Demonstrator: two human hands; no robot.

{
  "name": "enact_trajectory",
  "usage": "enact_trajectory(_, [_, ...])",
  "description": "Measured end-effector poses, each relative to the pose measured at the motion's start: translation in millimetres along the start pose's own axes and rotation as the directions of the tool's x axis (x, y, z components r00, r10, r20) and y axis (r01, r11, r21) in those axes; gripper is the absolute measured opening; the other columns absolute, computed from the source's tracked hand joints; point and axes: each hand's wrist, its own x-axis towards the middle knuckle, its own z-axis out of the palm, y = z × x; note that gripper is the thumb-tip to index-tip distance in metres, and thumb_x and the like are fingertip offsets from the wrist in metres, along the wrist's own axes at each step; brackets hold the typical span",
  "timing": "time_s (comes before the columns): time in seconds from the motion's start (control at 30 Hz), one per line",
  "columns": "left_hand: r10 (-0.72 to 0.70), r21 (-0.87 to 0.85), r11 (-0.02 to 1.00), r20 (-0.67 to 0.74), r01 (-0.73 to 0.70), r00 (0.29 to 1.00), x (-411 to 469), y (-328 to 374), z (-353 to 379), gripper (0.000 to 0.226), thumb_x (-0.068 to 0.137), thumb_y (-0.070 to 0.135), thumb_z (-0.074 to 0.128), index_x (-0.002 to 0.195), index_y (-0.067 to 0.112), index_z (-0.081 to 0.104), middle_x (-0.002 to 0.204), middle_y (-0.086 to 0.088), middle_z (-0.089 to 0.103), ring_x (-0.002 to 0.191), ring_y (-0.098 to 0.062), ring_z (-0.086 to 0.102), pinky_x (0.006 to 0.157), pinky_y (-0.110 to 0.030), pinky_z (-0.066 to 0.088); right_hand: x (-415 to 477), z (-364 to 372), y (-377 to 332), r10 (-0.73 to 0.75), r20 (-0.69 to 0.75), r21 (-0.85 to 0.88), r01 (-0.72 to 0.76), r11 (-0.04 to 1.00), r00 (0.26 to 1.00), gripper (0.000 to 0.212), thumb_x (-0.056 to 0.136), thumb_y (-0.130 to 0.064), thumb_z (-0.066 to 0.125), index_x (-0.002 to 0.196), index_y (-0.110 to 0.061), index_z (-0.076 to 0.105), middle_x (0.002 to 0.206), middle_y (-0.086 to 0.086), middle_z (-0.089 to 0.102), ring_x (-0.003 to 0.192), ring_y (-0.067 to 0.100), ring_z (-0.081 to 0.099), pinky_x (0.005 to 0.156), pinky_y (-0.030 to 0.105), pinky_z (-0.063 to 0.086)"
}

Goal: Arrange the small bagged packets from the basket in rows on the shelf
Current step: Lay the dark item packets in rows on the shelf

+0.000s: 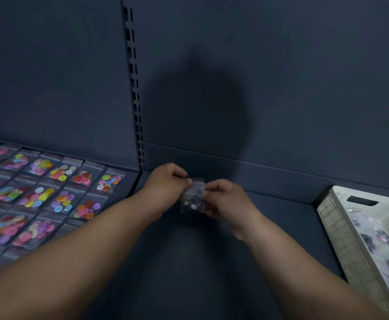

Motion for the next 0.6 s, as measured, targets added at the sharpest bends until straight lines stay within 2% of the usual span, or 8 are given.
enact_trajectory(0.07, [0.083, 0.262, 0.963, -0.055, -0.066, 0.995, 7.6, -6.7, -6.2, 0.027, 0.089, 0.019, 0.062, 0.115, 0.015, 0.055, 0.103, 0.002, 0.060, 0.091, -0.012, 0.057, 0.077, -0.023, 0.042, 9.7, -3.1, 2.9, -0.120, -0.106, -0.354, 0.076, 0.932, 0.987, 0.013, 0.089, -0.015, 0.059, 0.102, -0.016, 0.058, 0.090, 0.000, 0.061, 0.077, 0.014, 0.058, 0.067, 0.026, 0.049])
enact_trajectory(0.1, [0.135, 0.387, 0.916, -0.058, -0.102, 0.989, 7.4, -9.4, -8.8, 0.033, 0.090, 0.021, 0.059, 0.122, 0.016, 0.052, 0.111, 0.002, 0.057, 0.100, -0.013, 0.055, 0.082, -0.023, 0.040, 11.5, -6.6, 4.9, -0.225, -0.118, -0.567, 0.121, 0.815, 0.967, 0.018, 0.090, -0.018, 0.058, 0.108, -0.017, 0.058, 0.097, -0.001, 0.060, 0.087, 0.015, 0.058, 0.074, 0.024, 0.044])
enact_trajectory(0.17, [0.238, 0.547, 0.815, -0.012, -0.192, 0.971, 2.3, -16.0, -9.0, 0.033, 0.093, 0.018, 0.053, 0.125, 0.017, 0.052, 0.122, -0.001, 0.055, 0.111, -0.016, 0.053, 0.088, -0.023, 0.039, 6.2, -14.9, 9.4, -0.397, -0.062, -0.776, 0.206, 0.596, 0.916, 0.020, 0.091, -0.018, 0.053, 0.111, -0.016, 0.058, 0.104, -0.001, 0.058, 0.095, 0.017, 0.057, 0.077, 0.020, 0.037])
enact_trajectory(0.3, [0.322, 0.646, 0.640, 0.267, -0.417, 0.908, -10.3, -37.9, 7.0, 0.026, 0.093, 0.013, 0.044, 0.111, 0.016, 0.062, 0.117, 0.000, 0.055, 0.111, -0.017, 0.051, 0.091, -0.024, 0.041, -14.4, -38.6, 34.7, -0.472, 0.036, -0.852, 0.274, 0.446, 0.881, 0.014, 0.089, -0.010, 0.050, 0.099, -0.014, 0.059, 0.103, 0.002, 0.057, 0.095, 0.021, 0.055, 0.075, 0.025, 0.040])
enact_trajectory(0.37, [0.294, 0.682, 0.560, 0.366, -0.470, 0.883, -12.3, -44.8, 12.8, 0.025, 0.094, 0.021, 0.043, 0.111, 0.016, 0.061, 0.122, 0.003, 0.053, 0.116, -0.018, 0.048, 0.097, -0.027, 0.040, -21.4, -49.7, 50.8, -0.424, 0.094, -0.877, 0.277, 0.394, 0.901, 0.017, 0.090, -0.011, 0.048, 0.102, -0.015, 0.060, 0.111, 0.001, 0.058, 0.104, 0.021, 0.054, 0.083, 0.024, 0.041])
enact_trajectory(0.43, [0.234, 0.722, 0.497, 0.422, -0.481, 0.876, -13.5, -45.6, 14.5, 0.034, 0.097, 0.027, 0.041, 0.127, 0.016, 0.052, 0.136, 0.004, 0.044, 0.127, -0.017, 0.040, 0.106, -0.027, 0.032, -24.9, -53.8, 63.0, -0.374, 0.152, -0.887, 0.293, 0.357, 0.915, 0.033, 0.093, -0.013, 0.045, 0.123, -0.015, 0.057, 0.135, 0.000, 0.050, 0.126, 0.017, 0.043, 0.102, 0.009, 0.022])
enact_trajectory(0.5, [0.223, 0.743, 0.433, 0.460, -0.510, 0.860, -12.3, -44.9, 14.8, 0.045, 0.099, 0.030, 0.040, 0.142, 0.017, 0.038, 0.149, 0.003, 0.031, 0.136, -0.015, 0.029, 0.112, -0.026, 0.022, -24.6, -50.1, 66.6, -0.348, 0.197, -0.885, 0.319, 0.340, 0.917, 0.044, 0.096, -0.015, 0.040, 0.140, -0.016, 0.042, 0.150, -0.002, 0.034, 0.141, 0.013, 0.023, 0.104, 0.003, -0.002])
enact_trajectory(0.6, [0.211, 0.747, 0.414, 0.477, -0.520, 0.853, -11.8, -44.0, 14.2, 0.055, 0.099, 0.032, 0.038, 0.150, 0.018, 0.021, 0.159, 0.001, 0.012, 0.145, -0.014, 0.011, 0.116, -0.028, 0.010, -16.9, -39.6, 62.5, -0.334, 0.227, -0.861, 0.349, 0.371, 0.915, 0.048, 0.098, -0.015, 0.036, 0.146, -0.017, 0.030, 0.156, -0.002, 0.021, 0.144, 0.012, 0.014, 0.108, 0.009, -0.002])
